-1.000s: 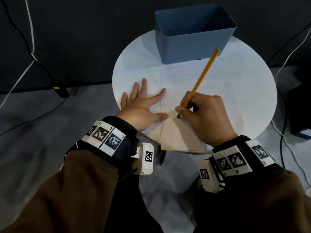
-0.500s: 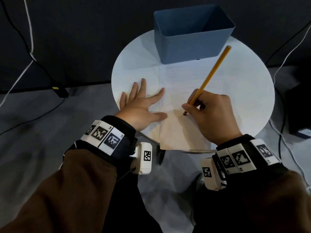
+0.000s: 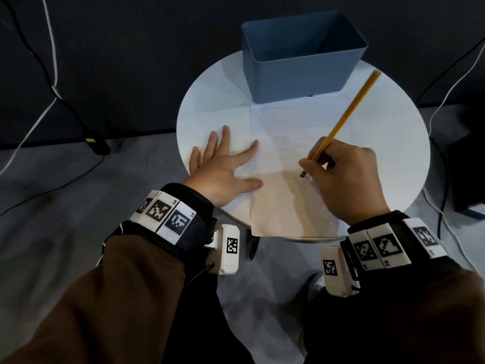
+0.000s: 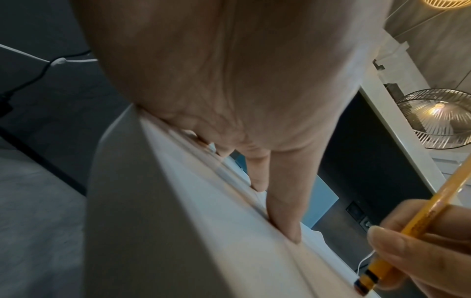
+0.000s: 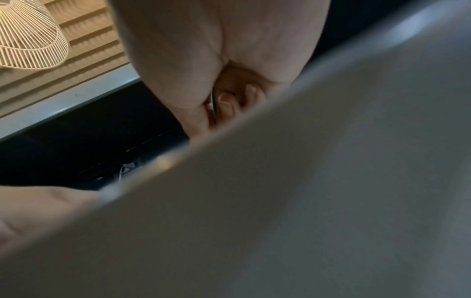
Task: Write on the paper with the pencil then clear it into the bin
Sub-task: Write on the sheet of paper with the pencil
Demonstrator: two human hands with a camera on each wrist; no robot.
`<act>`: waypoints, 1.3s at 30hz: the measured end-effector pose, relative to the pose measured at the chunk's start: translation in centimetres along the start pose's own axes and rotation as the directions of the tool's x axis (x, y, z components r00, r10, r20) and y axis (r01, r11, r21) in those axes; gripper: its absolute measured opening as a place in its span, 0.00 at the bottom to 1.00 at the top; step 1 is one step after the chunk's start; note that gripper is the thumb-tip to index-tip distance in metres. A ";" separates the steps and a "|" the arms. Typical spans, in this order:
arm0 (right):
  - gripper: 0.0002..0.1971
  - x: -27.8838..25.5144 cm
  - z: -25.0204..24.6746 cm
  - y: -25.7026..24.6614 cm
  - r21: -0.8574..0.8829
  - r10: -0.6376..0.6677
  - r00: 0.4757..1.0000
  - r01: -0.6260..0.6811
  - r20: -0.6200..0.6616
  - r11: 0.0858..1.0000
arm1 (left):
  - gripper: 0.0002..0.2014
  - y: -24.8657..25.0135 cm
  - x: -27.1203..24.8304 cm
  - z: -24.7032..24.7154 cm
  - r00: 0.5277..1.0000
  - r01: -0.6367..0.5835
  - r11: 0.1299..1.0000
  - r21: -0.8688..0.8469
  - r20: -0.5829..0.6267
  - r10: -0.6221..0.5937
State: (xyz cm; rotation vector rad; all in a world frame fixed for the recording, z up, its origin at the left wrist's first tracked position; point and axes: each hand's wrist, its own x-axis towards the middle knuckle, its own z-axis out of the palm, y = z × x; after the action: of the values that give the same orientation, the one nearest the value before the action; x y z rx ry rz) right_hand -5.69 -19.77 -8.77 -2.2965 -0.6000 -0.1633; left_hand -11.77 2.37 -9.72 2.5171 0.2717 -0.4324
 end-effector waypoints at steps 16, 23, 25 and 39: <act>0.08 -0.4 1.2 -1.3 0.060 -0.054 0.996 0.049 0.077 0.997 | 0.38 0.1 0.1 -0.1 1.000 0.008 1.000 0.023 0.010 -0.008; 0.07 0.0 0.4 -0.2 0.026 0.014 1.000 -0.014 -0.010 1.000 | 0.37 0.0 -0.1 0.0 1.000 -0.003 1.000 -0.001 -0.003 0.003; 0.08 -0.1 0.7 -0.7 0.053 -0.013 1.000 0.013 0.003 0.999 | 0.37 0.0 0.0 -0.1 1.000 -0.001 1.000 -0.002 -0.002 0.000; 0.07 0.2 -0.1 0.0 0.002 0.033 0.998 -0.033 -0.047 0.999 | 0.37 -0.1 0.1 0.0 1.000 -0.004 1.000 0.017 0.000 0.004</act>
State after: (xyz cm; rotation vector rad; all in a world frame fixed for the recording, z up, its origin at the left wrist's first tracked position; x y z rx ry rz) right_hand -5.56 -19.77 -8.60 -2.2934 -0.5376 -0.1998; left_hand -11.69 2.48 -9.80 2.5341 0.2635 -0.4345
